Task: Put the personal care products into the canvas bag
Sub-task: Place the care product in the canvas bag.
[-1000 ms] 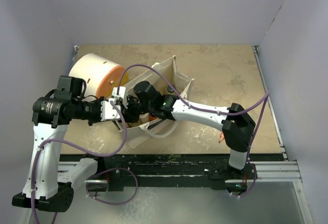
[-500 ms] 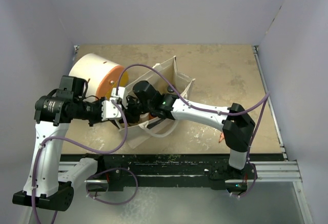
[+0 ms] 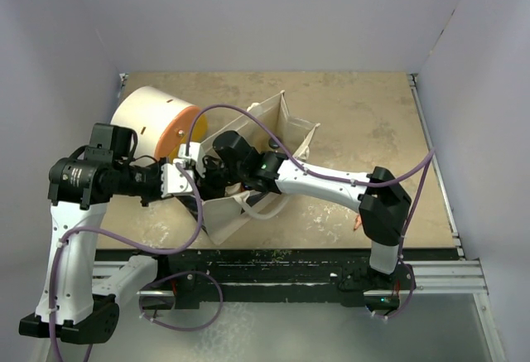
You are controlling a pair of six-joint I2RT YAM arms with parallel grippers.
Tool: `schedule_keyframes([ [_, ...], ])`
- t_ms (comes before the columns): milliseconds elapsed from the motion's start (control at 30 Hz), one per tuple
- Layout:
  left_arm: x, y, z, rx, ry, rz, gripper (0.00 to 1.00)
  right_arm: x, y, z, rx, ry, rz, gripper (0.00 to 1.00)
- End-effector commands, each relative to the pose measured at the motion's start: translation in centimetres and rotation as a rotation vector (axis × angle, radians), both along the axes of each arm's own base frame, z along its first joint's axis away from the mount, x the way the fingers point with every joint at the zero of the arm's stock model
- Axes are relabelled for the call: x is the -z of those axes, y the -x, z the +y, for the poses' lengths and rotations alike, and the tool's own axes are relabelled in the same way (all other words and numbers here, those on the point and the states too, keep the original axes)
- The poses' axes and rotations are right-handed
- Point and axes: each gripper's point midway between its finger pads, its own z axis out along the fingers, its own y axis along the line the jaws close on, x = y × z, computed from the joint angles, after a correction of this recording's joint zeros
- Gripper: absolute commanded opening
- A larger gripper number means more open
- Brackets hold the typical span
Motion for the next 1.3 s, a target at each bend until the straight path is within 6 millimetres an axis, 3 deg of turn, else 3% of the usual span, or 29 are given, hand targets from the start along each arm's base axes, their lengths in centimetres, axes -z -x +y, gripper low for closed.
schedule_keyframes([
  [0, -2.9, 0.3, -0.9, 0.042, 0.064, -0.130, 0.00, 1.6, 0.8, 0.0, -0.028, 0.035, 0.029, 0.05],
  [233, -2.6, 0.1, -0.3, 0.034, 0.029, -0.148, 0.00, 3.7, 1.0, 0.0, -0.038, 0.062, 0.036, 0.10],
  [400, -2.4, 0.1, -0.2, 0.036, 0.016, -0.154, 0.00, 3.6, 1.3, -0.4, -0.058, 0.058, 0.033, 0.14],
  [600, -0.7, 0.0, 0.3, 0.037, -0.023, -0.125, 0.00, 0.7, 1.7, -0.9, -0.077, 0.001, -0.004, 0.22],
  [867, 1.1, 0.1, 0.6, 0.052, -0.048, -0.088, 0.00, -2.5, 1.8, -1.0, -0.087, -0.039, -0.035, 0.41],
  [1267, 0.7, 0.0, 0.4, 0.054, -0.041, -0.095, 0.00, -5.2, 1.6, -0.8, -0.087, -0.077, -0.041, 0.56],
])
